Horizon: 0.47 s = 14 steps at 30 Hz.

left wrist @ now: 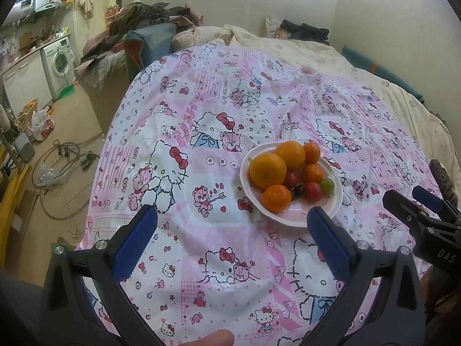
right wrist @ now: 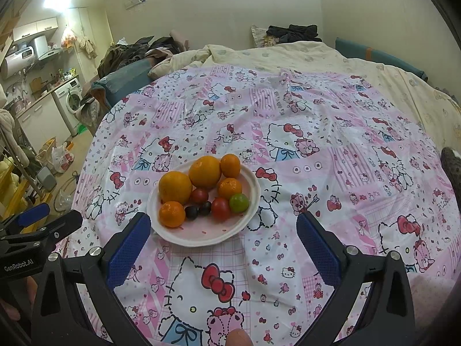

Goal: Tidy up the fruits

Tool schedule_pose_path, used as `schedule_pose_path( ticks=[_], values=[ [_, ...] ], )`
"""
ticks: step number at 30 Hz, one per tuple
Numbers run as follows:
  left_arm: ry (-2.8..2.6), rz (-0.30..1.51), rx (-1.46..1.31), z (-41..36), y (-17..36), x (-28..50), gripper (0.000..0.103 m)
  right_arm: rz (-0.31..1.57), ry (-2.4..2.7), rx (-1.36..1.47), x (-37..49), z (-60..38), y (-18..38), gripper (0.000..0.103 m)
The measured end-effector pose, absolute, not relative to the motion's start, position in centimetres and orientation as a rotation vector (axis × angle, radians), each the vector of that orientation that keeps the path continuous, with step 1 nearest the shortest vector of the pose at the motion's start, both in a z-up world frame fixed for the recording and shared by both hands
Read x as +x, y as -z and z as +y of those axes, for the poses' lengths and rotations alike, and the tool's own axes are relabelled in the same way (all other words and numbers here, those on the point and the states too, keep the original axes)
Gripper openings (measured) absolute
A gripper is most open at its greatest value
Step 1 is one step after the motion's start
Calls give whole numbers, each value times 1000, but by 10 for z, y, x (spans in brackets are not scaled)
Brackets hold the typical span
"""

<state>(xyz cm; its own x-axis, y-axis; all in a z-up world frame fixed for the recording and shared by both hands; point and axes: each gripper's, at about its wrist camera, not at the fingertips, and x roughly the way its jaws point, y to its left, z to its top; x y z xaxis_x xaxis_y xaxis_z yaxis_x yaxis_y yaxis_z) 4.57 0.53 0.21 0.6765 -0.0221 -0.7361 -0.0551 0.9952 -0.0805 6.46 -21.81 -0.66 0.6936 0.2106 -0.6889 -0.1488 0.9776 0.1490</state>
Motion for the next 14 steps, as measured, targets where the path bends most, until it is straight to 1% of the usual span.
schedule_pose_path(
  ticks=[14],
  values=[
    [-21, 839, -91, 6, 4, 46, 102, 777, -206, 94, 63, -217, 6, 103]
  ],
)
